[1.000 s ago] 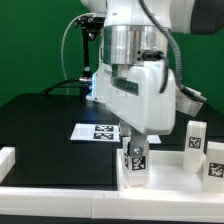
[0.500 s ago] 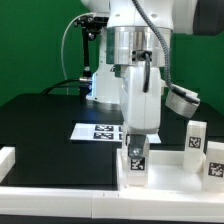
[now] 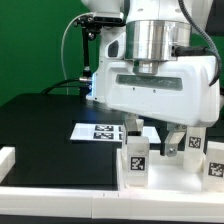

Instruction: Assemble square table

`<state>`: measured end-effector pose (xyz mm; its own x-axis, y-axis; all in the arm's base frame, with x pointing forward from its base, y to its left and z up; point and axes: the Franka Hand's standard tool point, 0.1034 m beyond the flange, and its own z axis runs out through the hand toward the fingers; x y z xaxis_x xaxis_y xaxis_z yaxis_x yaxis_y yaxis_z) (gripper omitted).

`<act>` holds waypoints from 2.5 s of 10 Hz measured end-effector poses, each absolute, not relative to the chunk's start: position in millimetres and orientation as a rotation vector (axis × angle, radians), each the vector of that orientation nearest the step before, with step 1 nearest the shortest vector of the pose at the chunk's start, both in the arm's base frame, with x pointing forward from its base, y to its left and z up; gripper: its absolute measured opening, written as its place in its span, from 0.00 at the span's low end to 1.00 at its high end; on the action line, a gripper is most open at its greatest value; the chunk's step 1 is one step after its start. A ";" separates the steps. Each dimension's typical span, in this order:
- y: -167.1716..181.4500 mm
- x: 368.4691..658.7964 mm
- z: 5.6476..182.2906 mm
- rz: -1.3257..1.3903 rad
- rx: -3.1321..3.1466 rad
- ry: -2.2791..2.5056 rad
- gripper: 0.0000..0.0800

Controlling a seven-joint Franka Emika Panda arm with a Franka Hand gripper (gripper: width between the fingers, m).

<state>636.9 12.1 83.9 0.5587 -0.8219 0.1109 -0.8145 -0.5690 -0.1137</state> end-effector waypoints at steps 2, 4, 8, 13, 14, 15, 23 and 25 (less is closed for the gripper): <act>9.8 636.9 84.1 -0.238 -2.846 1.208 0.81; -11.1 633.9 84.6 -0.190 -2.914 0.969 0.81; -6.8 631.6 78.8 -0.193 -3.025 0.629 0.81; -9.9 631.4 78.7 -0.197 -3.083 0.400 0.48; -9.7 631.4 78.7 -0.196 -3.073 0.444 0.48; -9.5 631.3 78.5 -0.193 -3.044 0.583 0.36; 0.9 633.9 76.5 -0.130 -2.377 1.955 0.36; 5.8 633.1 77.1 -0.171 -2.058 2.258 0.36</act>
Offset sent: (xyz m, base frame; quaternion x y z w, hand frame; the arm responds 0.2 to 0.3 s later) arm -0.0037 0.0056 -0.0033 0.1082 -0.1943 -0.1527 0.9629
